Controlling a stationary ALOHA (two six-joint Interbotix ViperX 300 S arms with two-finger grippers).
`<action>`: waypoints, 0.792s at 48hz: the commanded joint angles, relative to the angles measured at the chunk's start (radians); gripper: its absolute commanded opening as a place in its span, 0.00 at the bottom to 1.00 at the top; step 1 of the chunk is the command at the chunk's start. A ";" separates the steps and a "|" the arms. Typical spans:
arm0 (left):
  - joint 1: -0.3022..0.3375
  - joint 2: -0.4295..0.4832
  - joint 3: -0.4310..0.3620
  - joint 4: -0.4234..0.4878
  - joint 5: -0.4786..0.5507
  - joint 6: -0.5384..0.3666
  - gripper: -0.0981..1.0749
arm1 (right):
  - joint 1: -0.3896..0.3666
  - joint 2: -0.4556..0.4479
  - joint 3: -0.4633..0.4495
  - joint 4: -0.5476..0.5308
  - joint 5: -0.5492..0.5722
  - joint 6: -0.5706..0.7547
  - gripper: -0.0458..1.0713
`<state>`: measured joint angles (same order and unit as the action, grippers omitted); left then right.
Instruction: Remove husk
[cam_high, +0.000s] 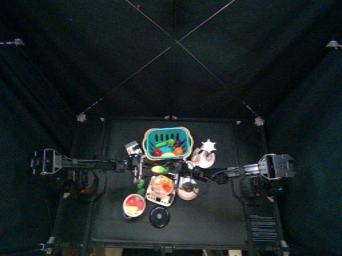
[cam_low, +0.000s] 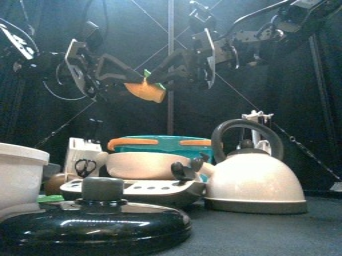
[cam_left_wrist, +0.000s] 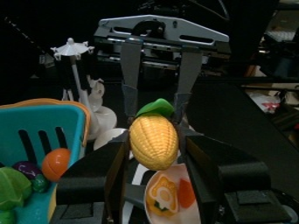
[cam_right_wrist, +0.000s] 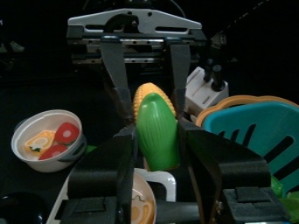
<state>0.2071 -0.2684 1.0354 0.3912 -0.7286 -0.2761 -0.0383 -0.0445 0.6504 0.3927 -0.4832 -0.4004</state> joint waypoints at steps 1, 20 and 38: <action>-0.003 -0.009 -0.008 0.002 -0.008 0.002 0.59 | -0.009 -0.046 -0.005 0.002 -0.026 0.000 0.39; -0.003 -0.009 -0.008 0.002 -0.008 0.002 0.59 | -0.009 -0.054 0.008 0.002 -0.067 0.000 0.36; -0.003 -0.009 -0.006 0.000 -0.008 0.002 0.59 | -0.009 -0.060 0.017 0.002 -0.106 0.000 0.36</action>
<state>0.2071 -0.2715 1.0385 0.3881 -0.7302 -0.2761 -0.0383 -0.0629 0.6765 0.3912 -0.5706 -0.4004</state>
